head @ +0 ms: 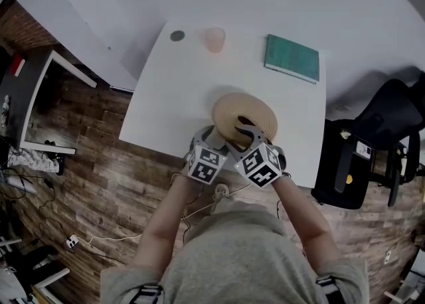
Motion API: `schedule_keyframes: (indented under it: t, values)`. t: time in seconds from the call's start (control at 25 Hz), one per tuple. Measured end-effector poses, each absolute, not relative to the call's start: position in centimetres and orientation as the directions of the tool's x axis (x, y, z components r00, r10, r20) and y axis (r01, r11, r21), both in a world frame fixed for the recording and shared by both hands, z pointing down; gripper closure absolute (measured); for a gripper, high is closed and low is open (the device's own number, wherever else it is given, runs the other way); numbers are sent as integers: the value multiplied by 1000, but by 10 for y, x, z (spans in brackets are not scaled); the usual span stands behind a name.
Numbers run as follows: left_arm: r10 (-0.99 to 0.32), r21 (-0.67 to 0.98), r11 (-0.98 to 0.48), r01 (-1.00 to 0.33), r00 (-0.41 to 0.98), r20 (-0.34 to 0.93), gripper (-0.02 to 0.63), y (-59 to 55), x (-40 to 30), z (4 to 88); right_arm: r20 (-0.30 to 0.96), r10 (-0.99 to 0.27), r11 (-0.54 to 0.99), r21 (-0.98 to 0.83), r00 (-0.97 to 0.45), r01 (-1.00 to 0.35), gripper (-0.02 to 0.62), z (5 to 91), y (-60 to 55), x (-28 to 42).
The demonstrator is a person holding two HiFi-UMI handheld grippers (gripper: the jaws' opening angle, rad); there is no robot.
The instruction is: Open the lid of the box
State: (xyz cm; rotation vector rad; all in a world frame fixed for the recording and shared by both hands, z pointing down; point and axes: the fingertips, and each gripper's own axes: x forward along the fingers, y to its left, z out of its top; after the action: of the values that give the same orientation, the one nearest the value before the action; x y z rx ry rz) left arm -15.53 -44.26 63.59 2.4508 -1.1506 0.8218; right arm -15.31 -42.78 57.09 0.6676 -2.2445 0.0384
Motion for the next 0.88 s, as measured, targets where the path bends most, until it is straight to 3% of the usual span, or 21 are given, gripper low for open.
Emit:
schedule_keyframes:
  t: [0.88]
  values:
    - [-596,-1,-642,-767,498,630,321,-446,-151,642,700,-442,877,208,-560,-433,486,573,-424,-152]
